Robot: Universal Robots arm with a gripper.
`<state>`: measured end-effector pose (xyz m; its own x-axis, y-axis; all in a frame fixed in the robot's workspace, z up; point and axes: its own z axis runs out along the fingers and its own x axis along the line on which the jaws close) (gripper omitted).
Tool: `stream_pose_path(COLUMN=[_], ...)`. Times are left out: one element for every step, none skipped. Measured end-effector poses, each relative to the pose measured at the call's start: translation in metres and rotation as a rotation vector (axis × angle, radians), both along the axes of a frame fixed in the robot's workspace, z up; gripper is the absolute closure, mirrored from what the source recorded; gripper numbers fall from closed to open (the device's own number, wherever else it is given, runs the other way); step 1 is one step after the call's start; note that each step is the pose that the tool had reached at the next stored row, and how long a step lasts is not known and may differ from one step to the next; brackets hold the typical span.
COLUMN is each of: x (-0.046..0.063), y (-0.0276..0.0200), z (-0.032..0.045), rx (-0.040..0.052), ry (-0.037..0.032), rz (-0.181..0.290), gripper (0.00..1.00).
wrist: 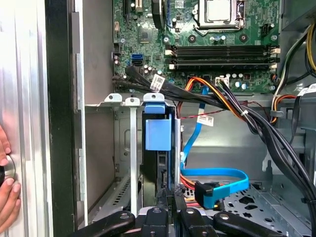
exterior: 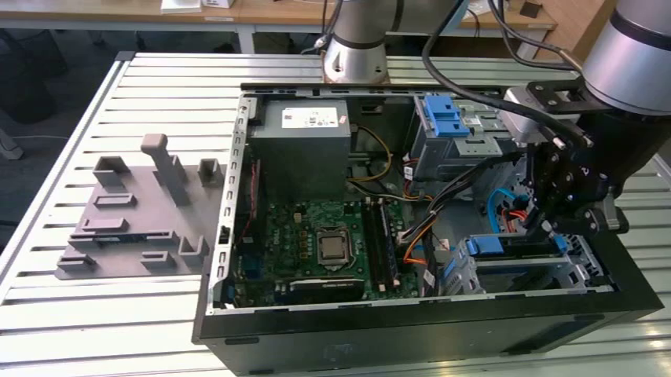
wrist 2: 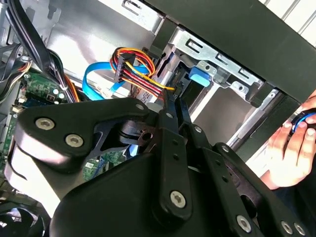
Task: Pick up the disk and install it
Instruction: 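Insert the first disk wire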
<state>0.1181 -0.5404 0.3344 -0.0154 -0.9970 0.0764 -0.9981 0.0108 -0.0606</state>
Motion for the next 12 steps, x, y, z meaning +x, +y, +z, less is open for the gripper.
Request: stream_pose_path(x=[-0.0004,-0.0005,-0.0006,-0.0006,-0.0006,-0.0007,-0.0007,-0.0007,-0.0007,-0.0007,-0.0007,-0.0007], y=[-0.0004,-0.0008,-0.0012,-0.0015,-0.0017,-0.0022,-0.0027,-0.0031,-0.0034,-0.0035,-0.0035,-0.0035], z=[0.0,-0.0001,0.0,-0.0001,-0.0002,-0.0003,-0.0004,-0.0006,-0.0007,-0.0009,-0.0009,-0.001], rx=[0.0015,0.0038,0.005,0.0053,0.0055,0.0057,0.0059,0.006,0.0063,0.0067,0.0067,0.0069], ry=[-0.001,-0.0014,-0.0019,-0.0022,-0.0024,-0.0026,-0.0027,-0.0028,-0.0029,-0.003,-0.0031,-0.0032], rz=[0.0,0.0,0.0,0.0,0.0,0.0,0.0,0.0,0.0,0.0,0.0,0.0], gripper=[0.84,0.84,0.84,0.84,0.84,0.84,0.84,0.84,0.84,0.84,0.84,0.84])
